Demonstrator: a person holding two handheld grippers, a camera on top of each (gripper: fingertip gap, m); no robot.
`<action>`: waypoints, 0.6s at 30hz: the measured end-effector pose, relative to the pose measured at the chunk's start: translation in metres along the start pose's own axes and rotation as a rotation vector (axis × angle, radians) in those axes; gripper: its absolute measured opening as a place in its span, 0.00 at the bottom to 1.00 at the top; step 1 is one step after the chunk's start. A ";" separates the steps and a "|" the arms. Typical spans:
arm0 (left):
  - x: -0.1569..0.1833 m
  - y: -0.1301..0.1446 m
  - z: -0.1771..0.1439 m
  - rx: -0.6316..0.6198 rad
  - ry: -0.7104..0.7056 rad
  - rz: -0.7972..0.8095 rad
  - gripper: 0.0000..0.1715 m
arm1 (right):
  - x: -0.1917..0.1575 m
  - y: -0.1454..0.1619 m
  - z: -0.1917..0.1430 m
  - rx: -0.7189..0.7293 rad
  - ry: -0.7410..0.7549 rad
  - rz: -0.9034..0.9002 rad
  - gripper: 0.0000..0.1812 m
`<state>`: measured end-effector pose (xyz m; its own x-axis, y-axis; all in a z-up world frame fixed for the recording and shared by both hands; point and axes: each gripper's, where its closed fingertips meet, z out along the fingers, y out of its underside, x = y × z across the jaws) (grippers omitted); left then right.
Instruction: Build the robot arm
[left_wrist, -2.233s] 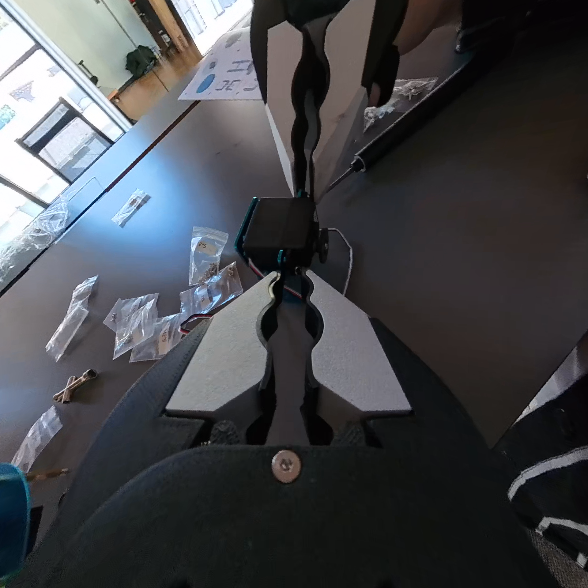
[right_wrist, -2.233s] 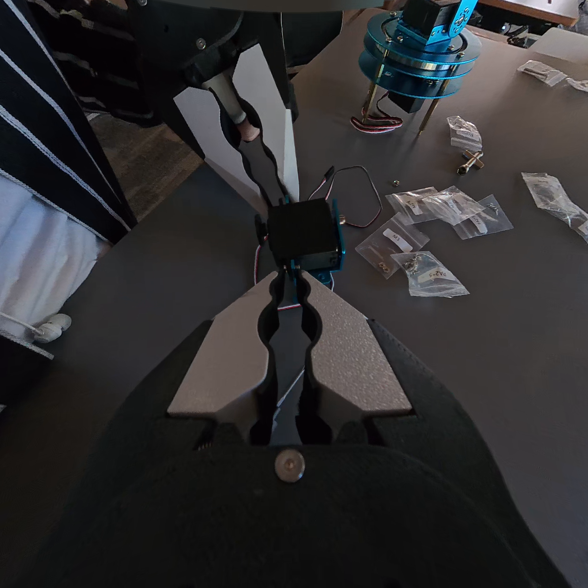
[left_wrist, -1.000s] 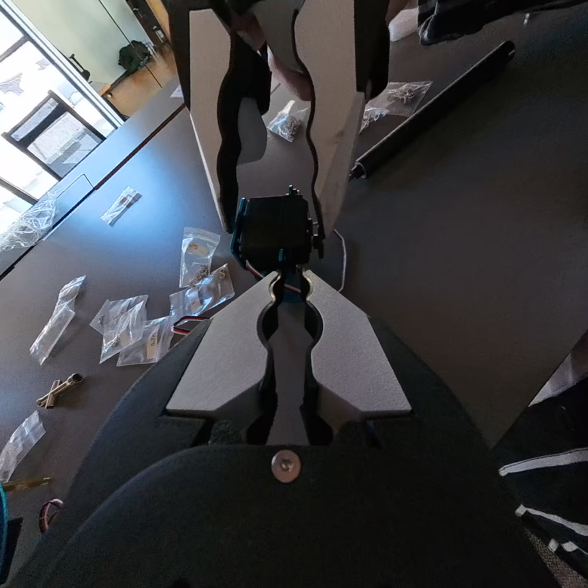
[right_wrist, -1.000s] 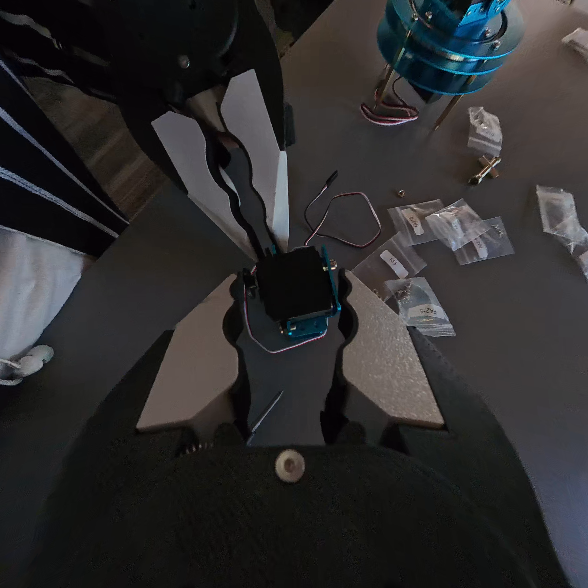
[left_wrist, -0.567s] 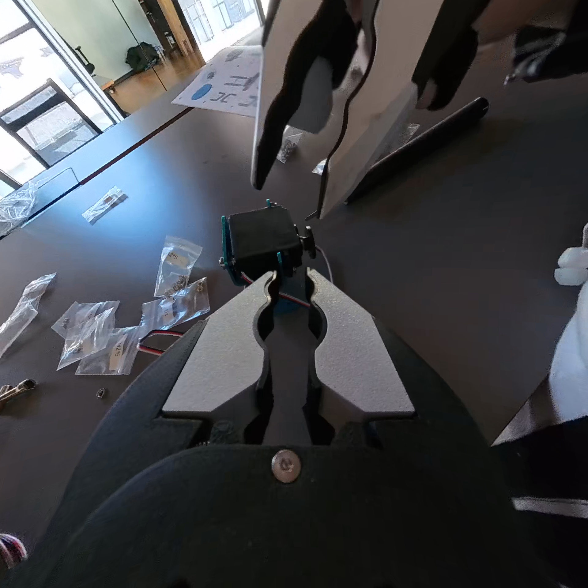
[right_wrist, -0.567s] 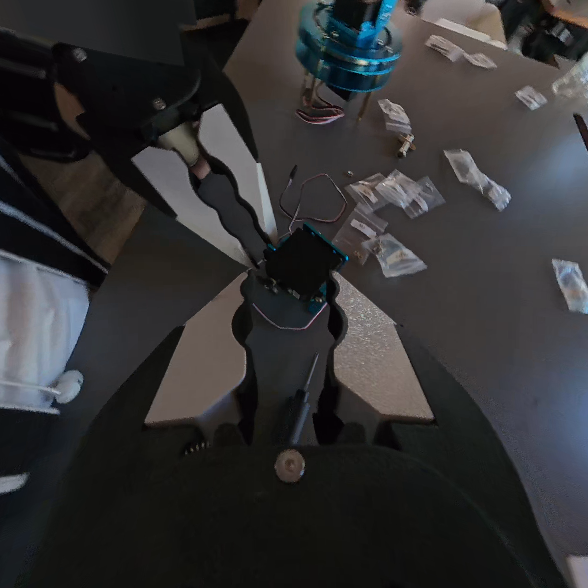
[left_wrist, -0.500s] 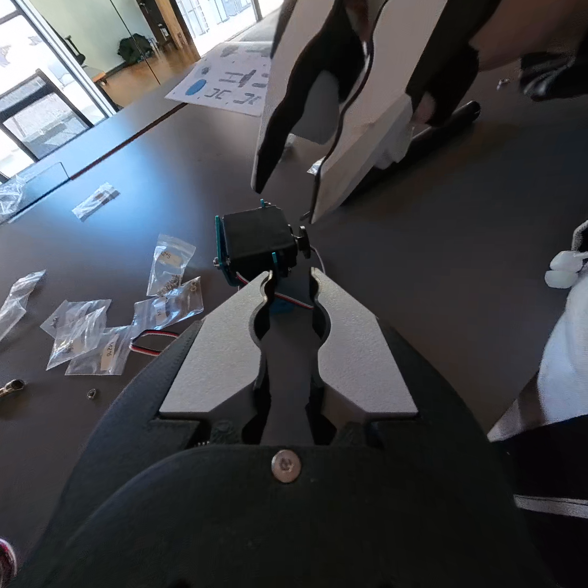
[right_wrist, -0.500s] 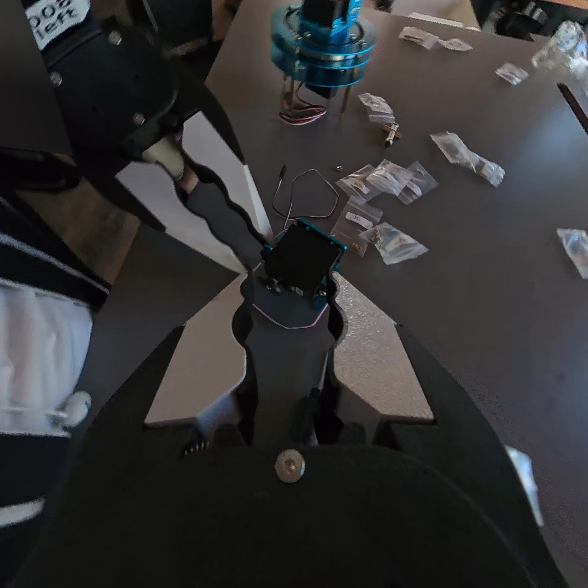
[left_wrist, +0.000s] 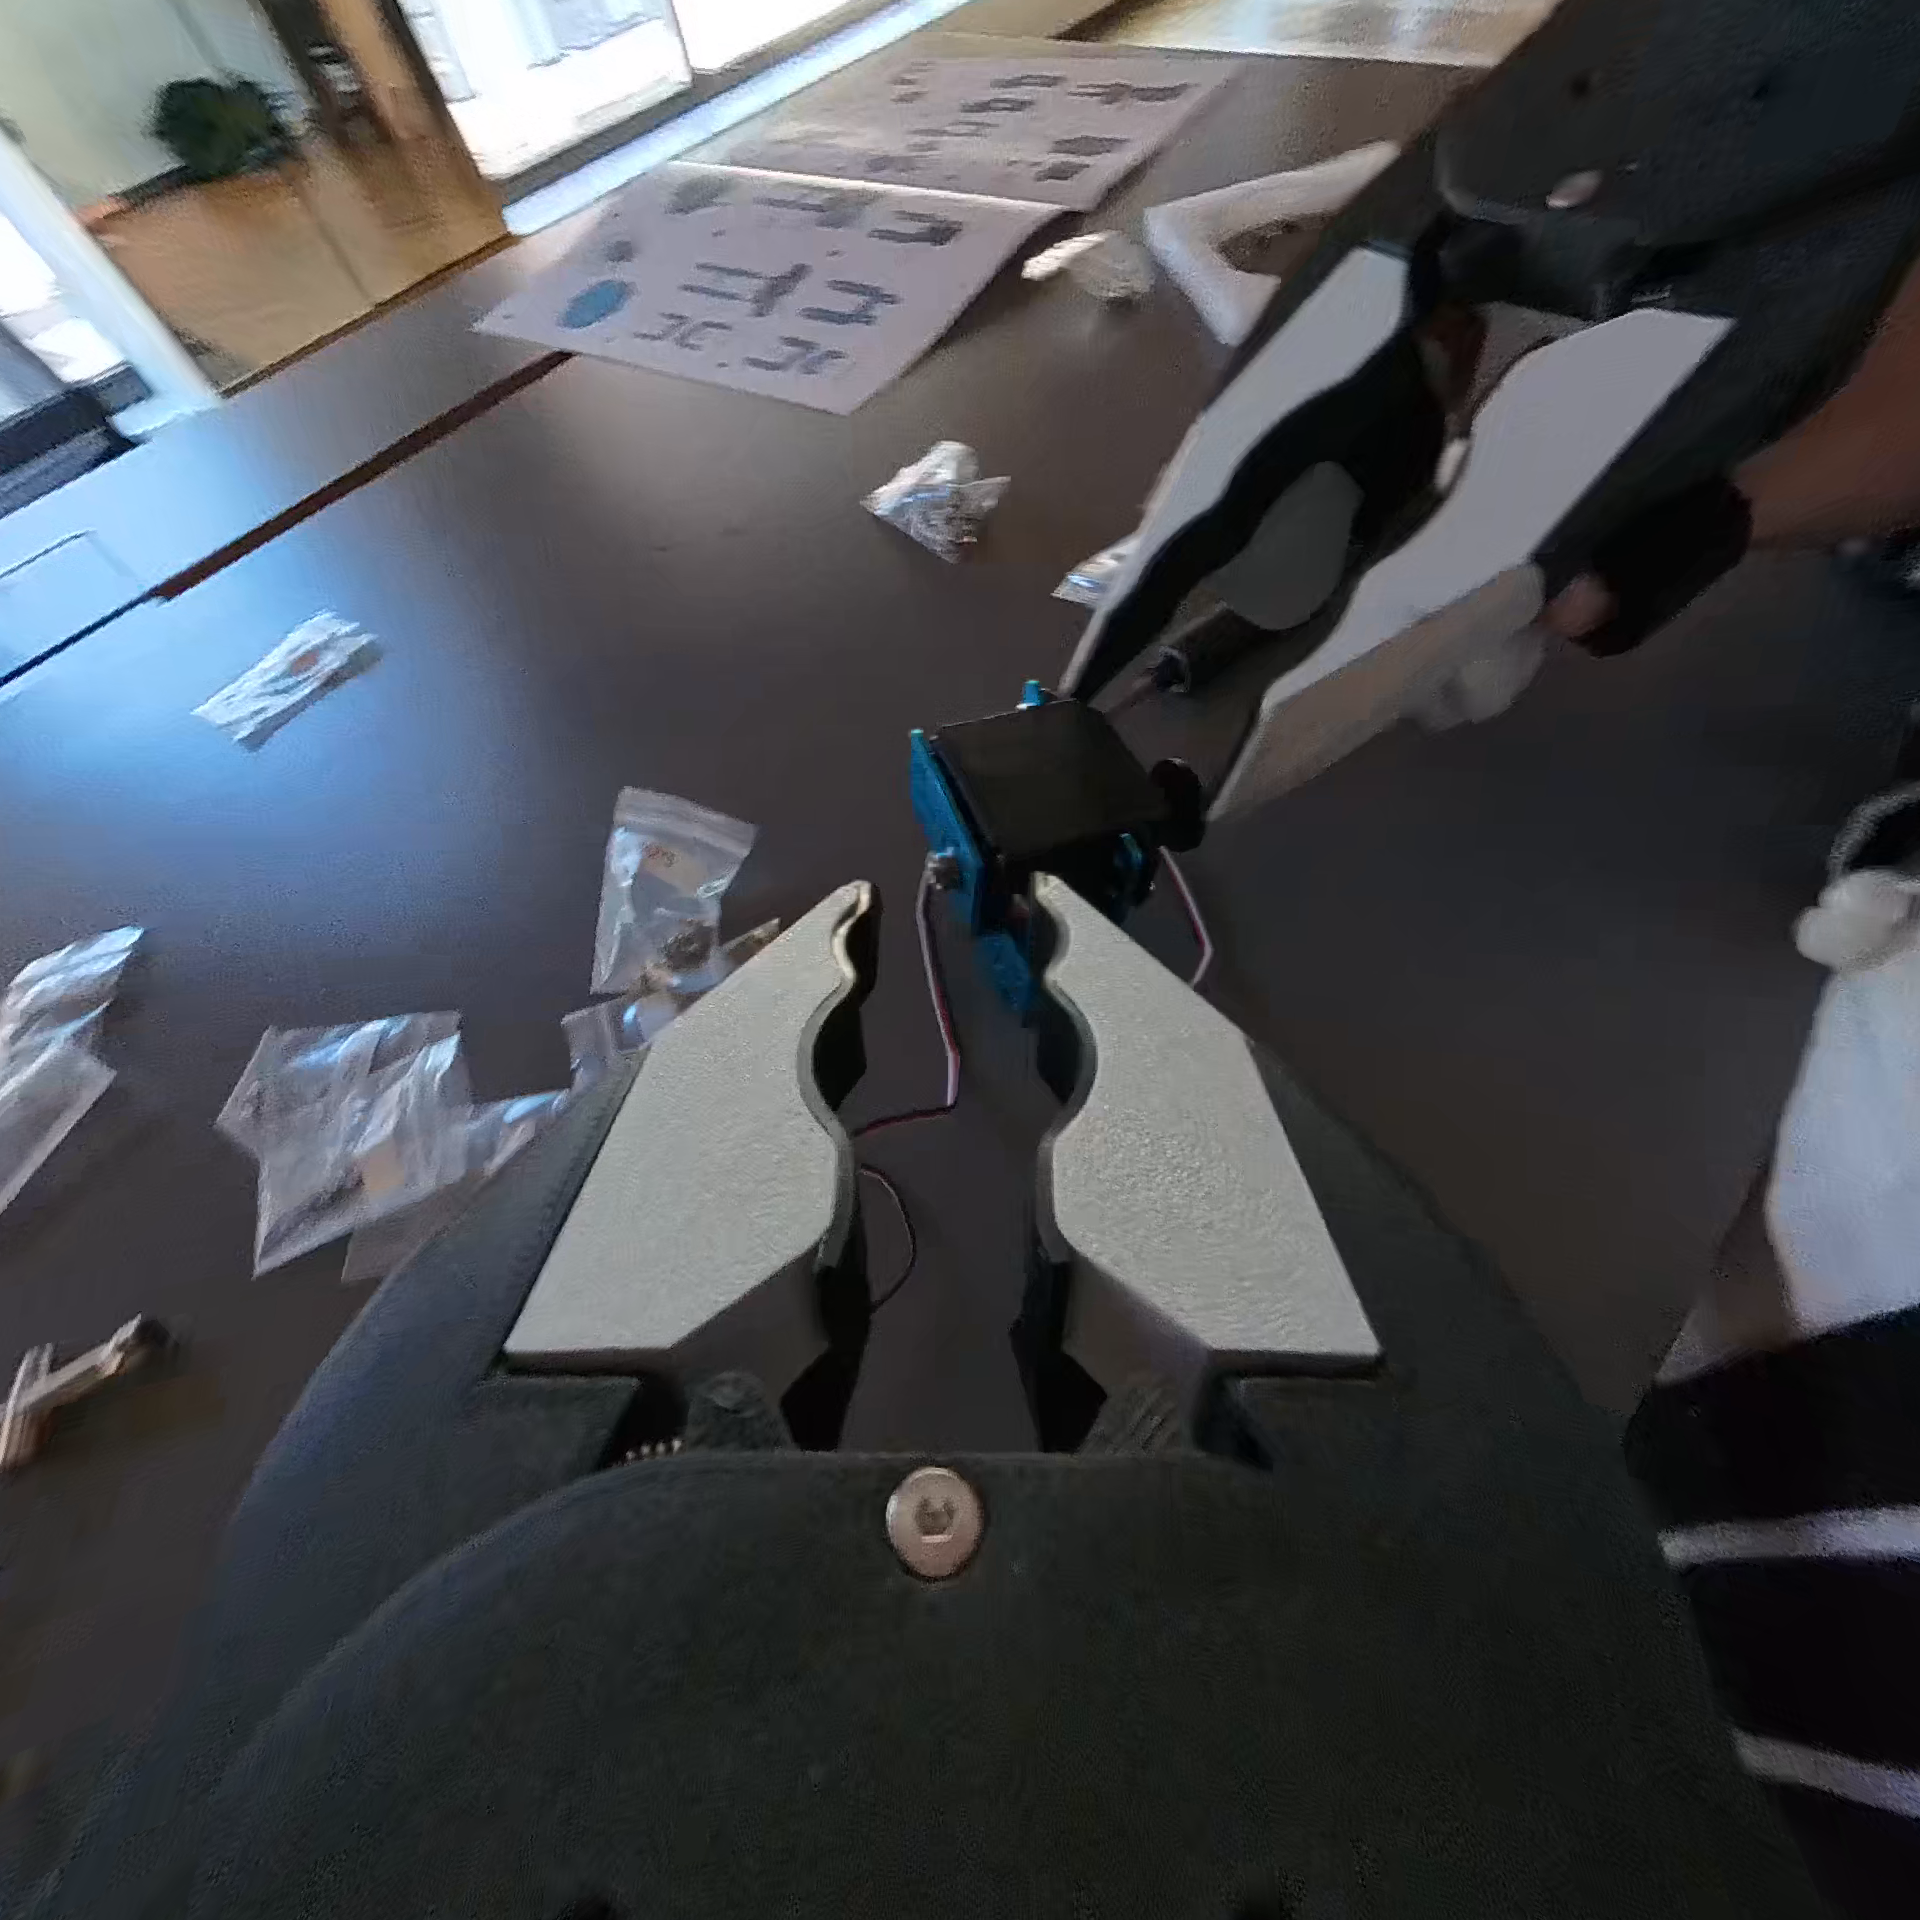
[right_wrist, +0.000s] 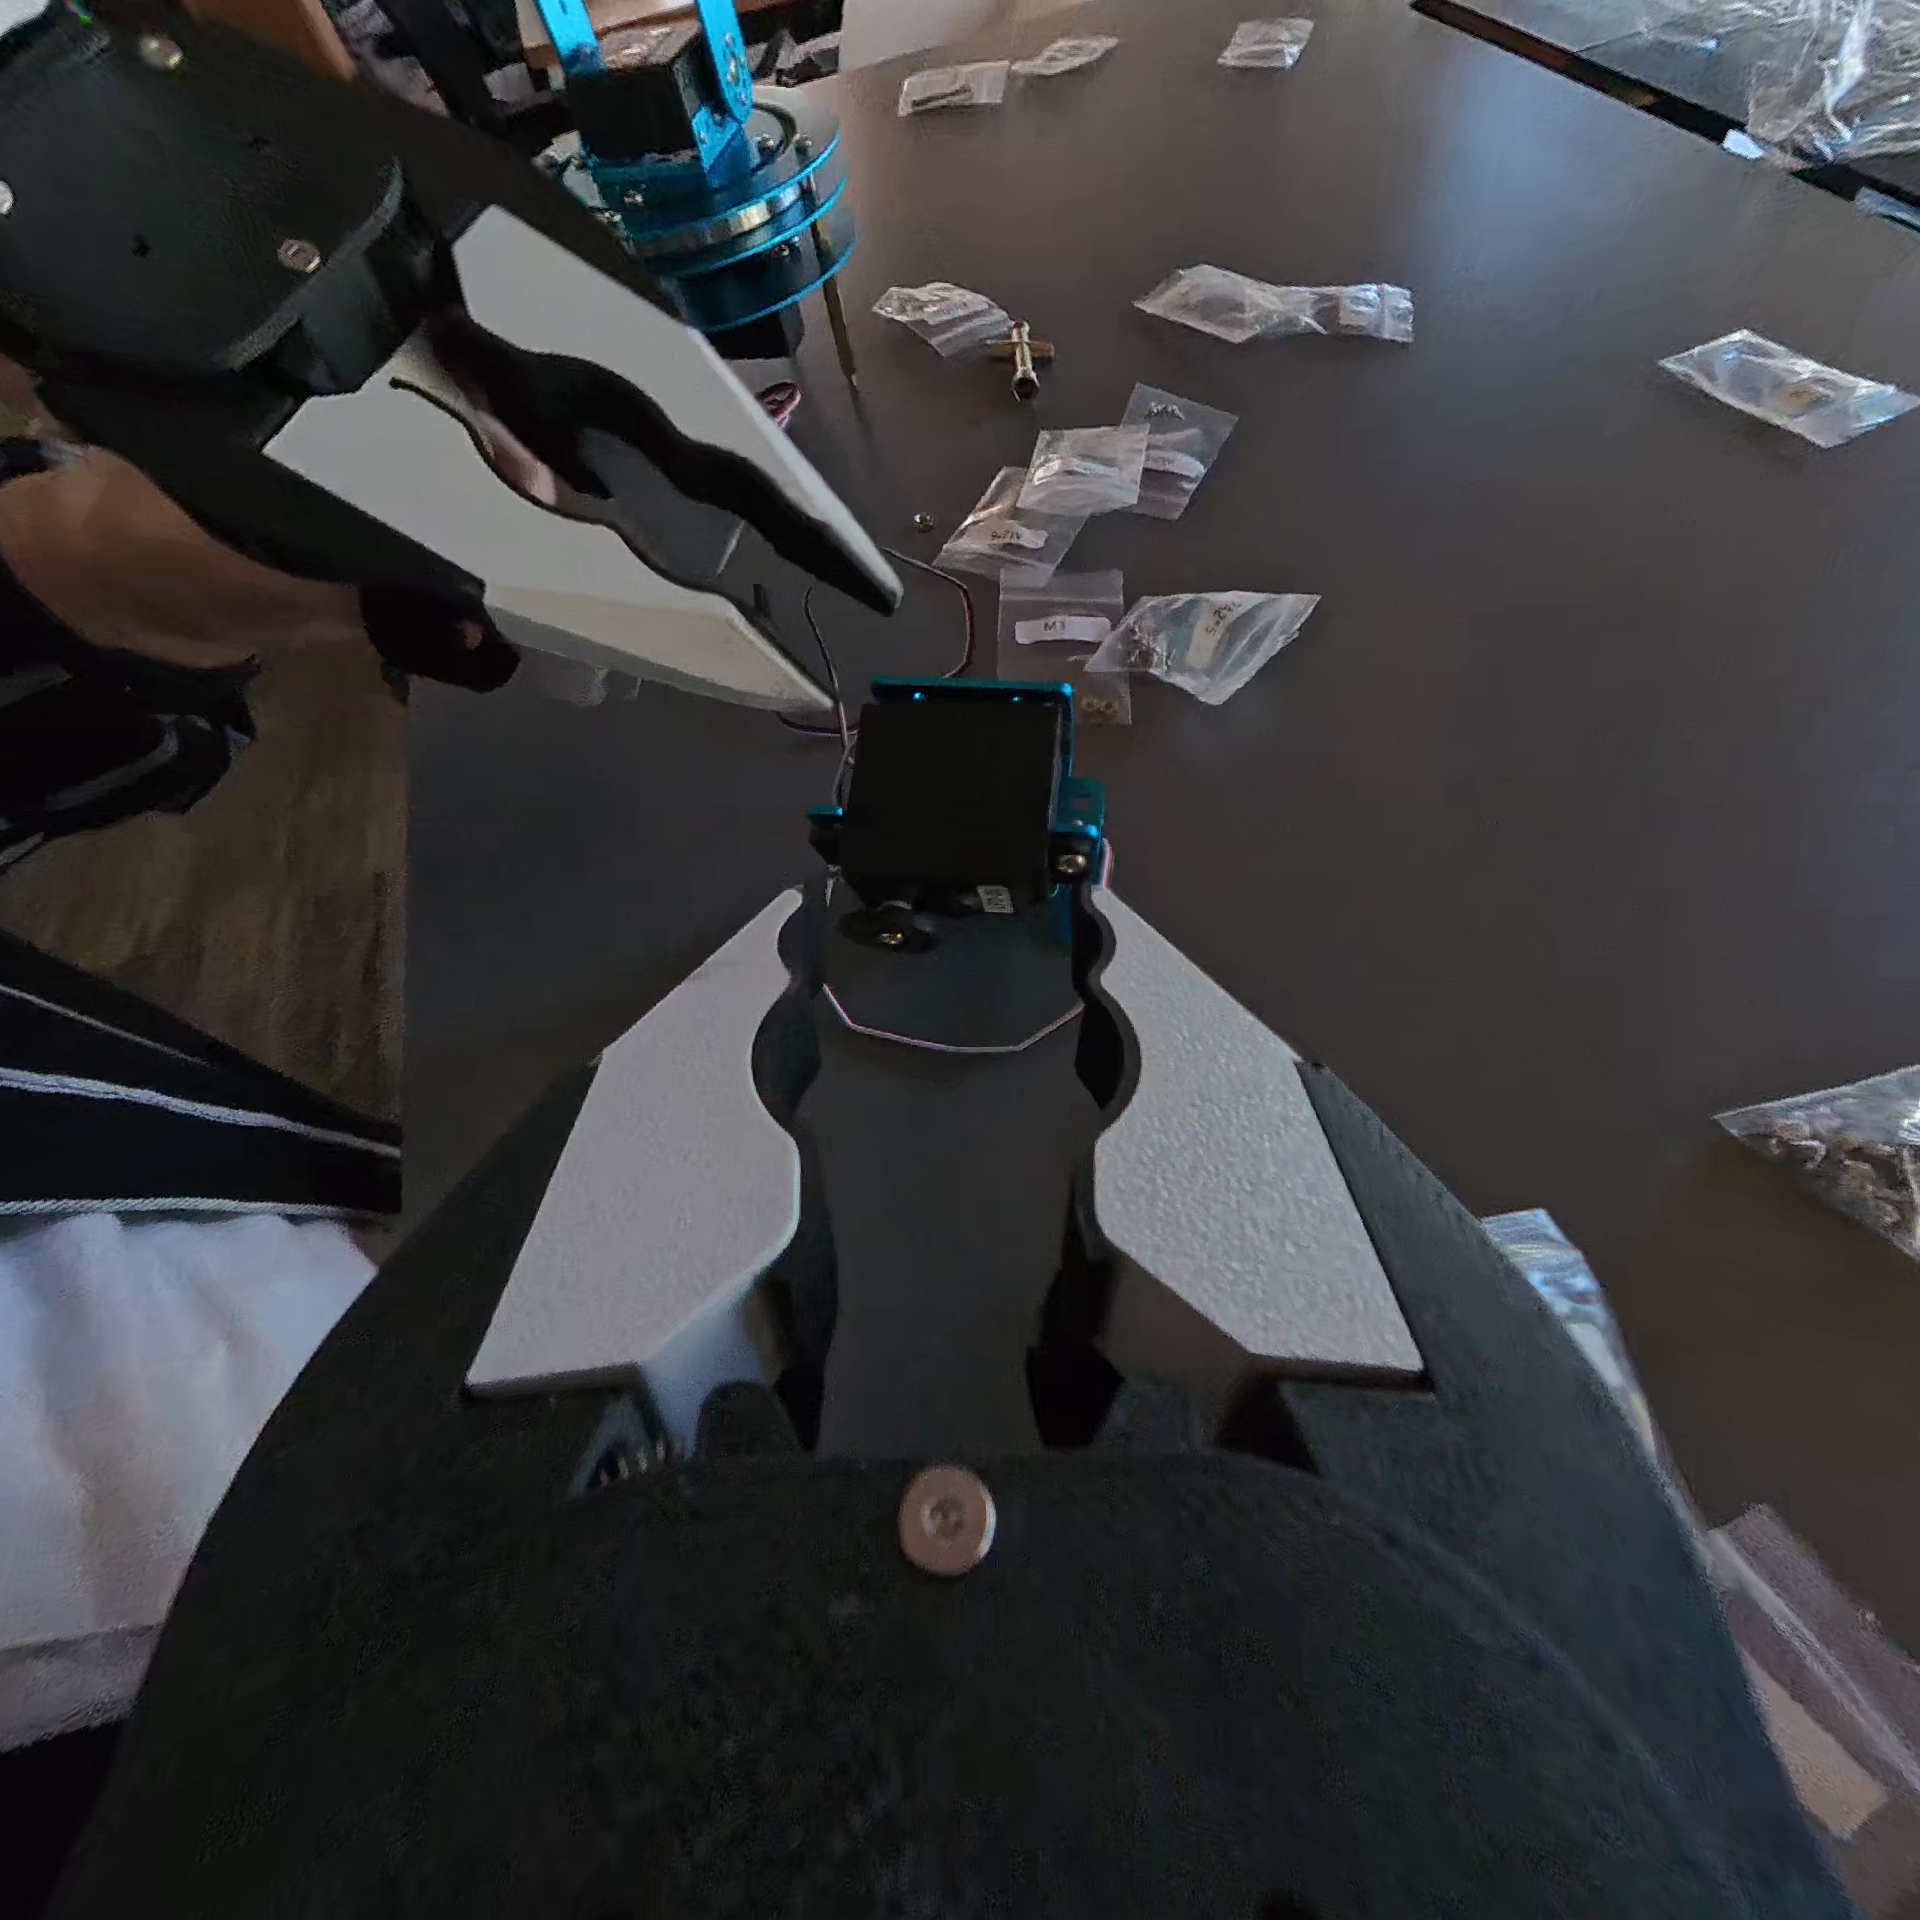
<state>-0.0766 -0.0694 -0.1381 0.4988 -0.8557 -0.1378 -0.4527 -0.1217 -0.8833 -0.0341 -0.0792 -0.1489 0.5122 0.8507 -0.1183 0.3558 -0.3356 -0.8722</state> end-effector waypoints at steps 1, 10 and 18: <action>0.003 0.000 0.002 -0.007 0.059 0.027 0.18 | 0.001 0.001 0.001 -0.004 0.020 -0.005 0.26; 0.009 0.006 0.018 -0.103 0.458 0.093 0.14 | 0.005 -0.002 0.007 0.014 0.135 0.007 0.25; 0.019 0.006 0.016 -0.093 0.455 0.058 0.16 | 0.003 0.001 0.004 -0.010 0.117 -0.029 0.22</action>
<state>-0.0579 -0.0785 -0.1537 0.1055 -0.9935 0.0435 -0.5449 -0.0943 -0.8332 -0.0355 -0.0749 -0.1522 0.5895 0.8069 -0.0362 0.3795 -0.3163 -0.8694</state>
